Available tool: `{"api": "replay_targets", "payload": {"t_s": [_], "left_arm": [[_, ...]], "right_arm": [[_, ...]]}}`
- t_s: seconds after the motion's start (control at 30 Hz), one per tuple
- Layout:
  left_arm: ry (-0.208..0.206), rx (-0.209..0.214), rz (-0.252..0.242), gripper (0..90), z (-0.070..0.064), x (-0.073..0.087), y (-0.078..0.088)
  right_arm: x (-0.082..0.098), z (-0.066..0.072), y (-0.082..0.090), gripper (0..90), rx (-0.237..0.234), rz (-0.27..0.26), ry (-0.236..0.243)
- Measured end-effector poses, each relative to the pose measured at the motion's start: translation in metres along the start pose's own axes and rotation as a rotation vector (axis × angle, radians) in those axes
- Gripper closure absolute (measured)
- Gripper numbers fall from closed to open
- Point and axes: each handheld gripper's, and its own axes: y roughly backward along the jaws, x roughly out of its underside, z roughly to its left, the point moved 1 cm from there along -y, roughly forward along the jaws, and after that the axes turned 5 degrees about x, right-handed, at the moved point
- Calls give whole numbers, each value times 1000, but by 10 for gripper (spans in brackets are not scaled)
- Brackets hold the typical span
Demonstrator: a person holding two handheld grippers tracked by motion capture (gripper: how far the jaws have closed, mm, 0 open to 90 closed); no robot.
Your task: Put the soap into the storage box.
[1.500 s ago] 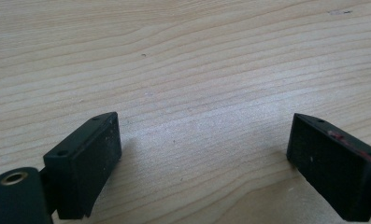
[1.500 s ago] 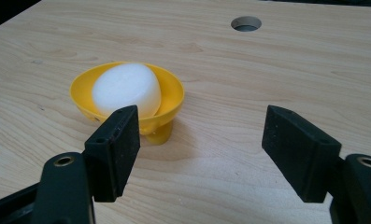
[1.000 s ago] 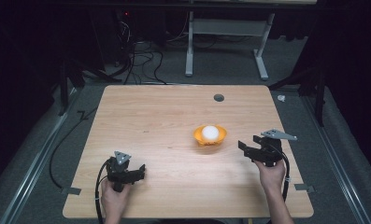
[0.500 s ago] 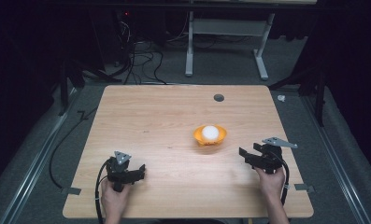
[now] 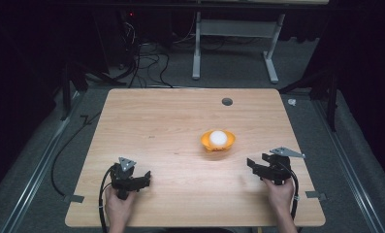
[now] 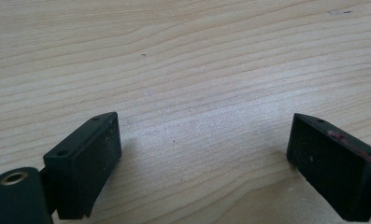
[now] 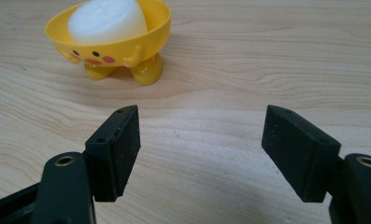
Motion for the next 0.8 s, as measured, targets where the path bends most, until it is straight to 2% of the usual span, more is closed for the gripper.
{"api": "replay_targets", "payload": {"t_s": [0.4,0.8], "left_arm": [[0,0,1,104,0,0,0],[0,0,0,104,0,0,0]], "right_arm": [[11,7,-8,284,28,40,46],[21,13,-25,268,81,102,126]]}}
